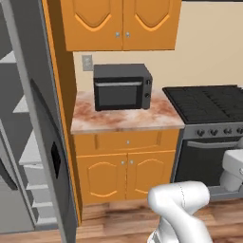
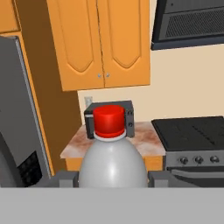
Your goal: Take the bottled waters from the counter and place them in the freezer to freeze. Close the freezer door after placing the bottles.
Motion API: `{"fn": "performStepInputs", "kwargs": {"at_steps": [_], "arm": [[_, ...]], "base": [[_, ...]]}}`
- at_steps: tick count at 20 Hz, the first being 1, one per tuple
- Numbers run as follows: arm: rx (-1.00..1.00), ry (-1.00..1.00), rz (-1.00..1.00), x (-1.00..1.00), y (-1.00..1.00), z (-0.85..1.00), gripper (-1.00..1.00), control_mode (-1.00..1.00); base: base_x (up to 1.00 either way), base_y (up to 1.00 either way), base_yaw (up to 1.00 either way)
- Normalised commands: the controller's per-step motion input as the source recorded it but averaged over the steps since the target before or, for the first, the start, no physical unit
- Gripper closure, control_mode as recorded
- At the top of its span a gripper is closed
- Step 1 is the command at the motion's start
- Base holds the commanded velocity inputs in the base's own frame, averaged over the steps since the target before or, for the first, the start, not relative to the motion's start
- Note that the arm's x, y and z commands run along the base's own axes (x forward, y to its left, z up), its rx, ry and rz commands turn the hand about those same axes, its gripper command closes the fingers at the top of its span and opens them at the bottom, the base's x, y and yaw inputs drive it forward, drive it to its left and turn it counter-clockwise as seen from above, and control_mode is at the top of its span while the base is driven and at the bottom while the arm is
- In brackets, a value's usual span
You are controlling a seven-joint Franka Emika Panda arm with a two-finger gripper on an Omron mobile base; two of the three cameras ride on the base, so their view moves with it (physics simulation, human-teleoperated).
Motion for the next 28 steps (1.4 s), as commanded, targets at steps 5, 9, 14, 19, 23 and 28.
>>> {"fn": "performStepInputs", "kwargs": {"at_steps": [5,9,14,19,23,28], "arm": [[0.0,0.0,0.0,0.0,0.0,0.0,1.0,1.0],[0.0,0.0,0.0,0.0,0.0,0.0,1.0,1.0],[0.0,0.0,0.0,0.0,0.0,0.0,1.0,1.0],[0.0,0.0,0.0,0.0,0.0,0.0,1.0,1.0],[0.0,0.0,0.0,0.0,0.0,0.0,1.0,1.0],[0.0,0.0,0.0,0.0,0.0,0.0,1.0,1.0]], "base": [[-0.22,0.6,0.18],[-0.33,0.63,0.03],[-0.38,0.74,0.0],[-0.17,0.87,-0.02],[0.0,0.94,-0.06],[0.0,0.95,-0.1]]}}
